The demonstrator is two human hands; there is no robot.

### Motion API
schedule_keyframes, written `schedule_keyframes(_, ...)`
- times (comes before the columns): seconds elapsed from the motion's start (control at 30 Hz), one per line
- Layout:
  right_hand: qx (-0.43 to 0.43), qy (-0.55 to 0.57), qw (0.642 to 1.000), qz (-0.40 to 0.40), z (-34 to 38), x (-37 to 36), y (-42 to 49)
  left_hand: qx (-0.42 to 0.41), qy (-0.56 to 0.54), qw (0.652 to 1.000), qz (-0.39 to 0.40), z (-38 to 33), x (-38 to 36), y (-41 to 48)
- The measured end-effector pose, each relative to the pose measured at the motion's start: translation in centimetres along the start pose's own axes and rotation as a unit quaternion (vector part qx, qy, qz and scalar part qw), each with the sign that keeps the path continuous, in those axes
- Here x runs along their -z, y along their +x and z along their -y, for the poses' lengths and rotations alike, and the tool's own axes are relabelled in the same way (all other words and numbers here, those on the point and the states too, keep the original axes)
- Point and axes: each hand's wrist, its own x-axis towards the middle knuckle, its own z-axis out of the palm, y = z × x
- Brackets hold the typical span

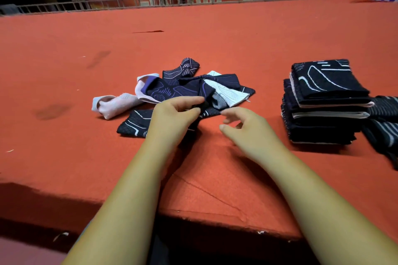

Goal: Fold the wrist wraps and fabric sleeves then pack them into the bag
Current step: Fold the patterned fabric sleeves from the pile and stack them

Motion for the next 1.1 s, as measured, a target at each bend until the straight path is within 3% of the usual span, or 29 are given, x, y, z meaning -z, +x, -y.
schedule_keyframes(0.1, 0.013, 0.002, 0.998, 0.067, 0.5, 0.5, -0.3, 0.033, -0.177, 0.980, 0.088, -1.7, 0.3, -0.6)
schedule_keyframes(0.2, 0.010, 0.069, 0.994, 0.088, 0.8, 1.6, -0.6, 0.103, -0.382, 0.914, 0.090, -2.6, 0.4, -0.7)
schedule_keyframes(0.3, -0.018, 0.169, 0.984, 0.050, 1.6, 2.6, -0.9, 0.140, -0.524, 0.837, 0.070, -1.7, 0.5, -0.2)
schedule_keyframes(0.33, -0.029, 0.184, 0.982, 0.020, 1.8, 2.7, -1.0, 0.149, -0.537, 0.826, 0.081, -1.2, 0.4, 0.1)
schedule_keyframes(0.37, -0.043, 0.199, 0.979, -0.008, 2.0, 2.7, -1.0, 0.163, -0.519, 0.833, 0.097, -0.9, 0.2, 0.3)
schedule_keyframes(0.43, -0.070, 0.226, 0.970, -0.049, 2.3, 2.7, -1.0, 0.190, -0.404, 0.886, 0.123, -0.8, -0.5, 0.0)
schedule_keyframes(0.5, -0.092, 0.205, 0.971, -0.085, 2.1, 2.8, -0.8, 0.167, -0.289, 0.935, 0.119, -1.3, -1.6, -0.9)
schedule_keyframes(0.57, -0.094, 0.172, 0.976, -0.099, 1.6, 2.9, -0.5, 0.130, -0.247, 0.956, 0.094, -0.9, -2.5, -1.3)
schedule_keyframes(0.77, -0.130, 0.188, 0.963, -0.141, 0.5, 2.7, 0.1, 0.056, -0.184, 0.968, 0.164, 0.1, -2.8, -1.7)
schedule_keyframes(0.9, -0.059, 0.185, 0.978, -0.077, 1.2, 3.0, -0.3, 0.080, -0.213, 0.962, 0.151, 0.0, -3.0, -1.7)
schedule_keyframes(1.1, -0.032, 0.175, 0.984, -0.006, 1.8, 3.3, -0.9, 0.060, -0.248, 0.954, 0.156, 0.1, -2.6, -1.2)
